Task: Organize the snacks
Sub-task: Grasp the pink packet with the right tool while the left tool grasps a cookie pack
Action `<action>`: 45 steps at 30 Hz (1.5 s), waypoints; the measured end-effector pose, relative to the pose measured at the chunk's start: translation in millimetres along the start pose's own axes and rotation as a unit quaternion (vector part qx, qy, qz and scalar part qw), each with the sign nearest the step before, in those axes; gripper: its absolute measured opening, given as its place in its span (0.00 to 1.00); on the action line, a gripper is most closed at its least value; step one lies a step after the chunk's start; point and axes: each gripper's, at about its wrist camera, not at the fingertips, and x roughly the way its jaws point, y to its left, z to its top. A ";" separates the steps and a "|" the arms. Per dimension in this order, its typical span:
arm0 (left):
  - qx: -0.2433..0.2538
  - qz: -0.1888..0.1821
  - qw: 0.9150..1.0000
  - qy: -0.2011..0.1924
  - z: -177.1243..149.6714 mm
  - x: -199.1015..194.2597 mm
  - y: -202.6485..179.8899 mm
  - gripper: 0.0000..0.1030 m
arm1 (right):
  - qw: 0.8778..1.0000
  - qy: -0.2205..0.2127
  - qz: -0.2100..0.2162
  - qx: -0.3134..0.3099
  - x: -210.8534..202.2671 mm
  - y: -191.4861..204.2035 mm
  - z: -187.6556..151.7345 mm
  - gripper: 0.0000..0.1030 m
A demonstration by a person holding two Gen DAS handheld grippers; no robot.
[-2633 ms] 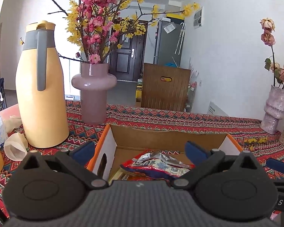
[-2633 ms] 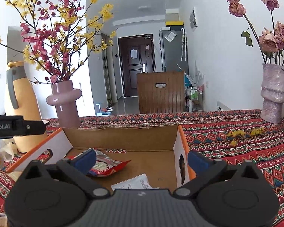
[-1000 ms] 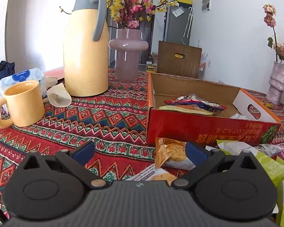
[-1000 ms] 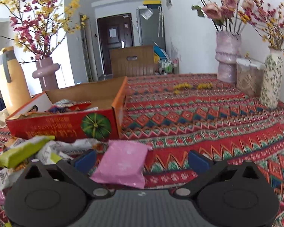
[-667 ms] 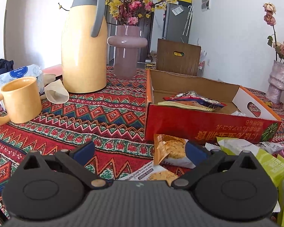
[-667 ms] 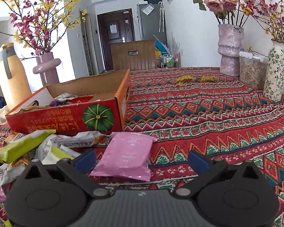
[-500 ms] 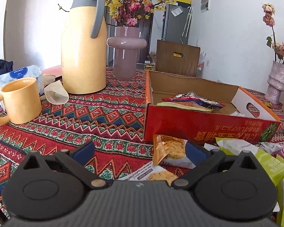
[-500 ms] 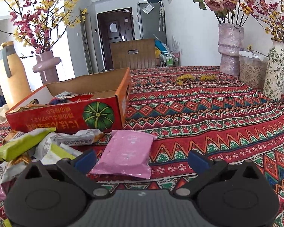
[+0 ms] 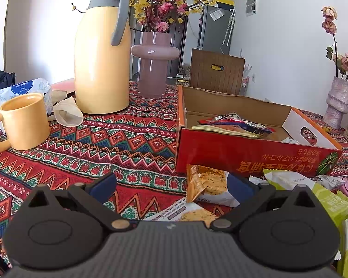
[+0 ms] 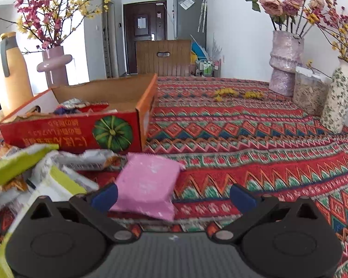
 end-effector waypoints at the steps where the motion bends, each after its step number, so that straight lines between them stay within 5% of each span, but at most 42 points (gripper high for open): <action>1: 0.000 0.000 1.000 0.000 0.0 0.0 0.0 1.00 | 1.000 0.000 0.001 -0.004 2.7 3.2 3.1 1.00; 10: -0.003 -0.002 1.000 0.001 -0.3 0.7 0.6 1.00 | 0.998 0.059 -0.015 -0.004 44.6 16.4 11.0 0.95; 13: -0.005 -0.002 1.000 0.004 0.0 1.5 1.0 1.00 | 0.999 0.054 -0.008 -0.002 42.7 17.1 8.9 0.80; 15: -0.006 -0.002 1.000 0.003 -0.2 1.2 1.2 1.00 | 0.999 0.048 0.005 -0.012 38.5 20.9 8.2 0.59; 30: -0.002 0.002 1.000 0.010 0.0 2.3 0.2 1.00 | 0.998 -0.041 0.010 0.048 6.3 9.2 -4.7 0.59; 45: -0.005 0.026 0.992 0.125 2.1 18.9 -19.7 1.00 | 0.995 -0.043 0.043 0.077 8.9 0.0 -6.1 0.59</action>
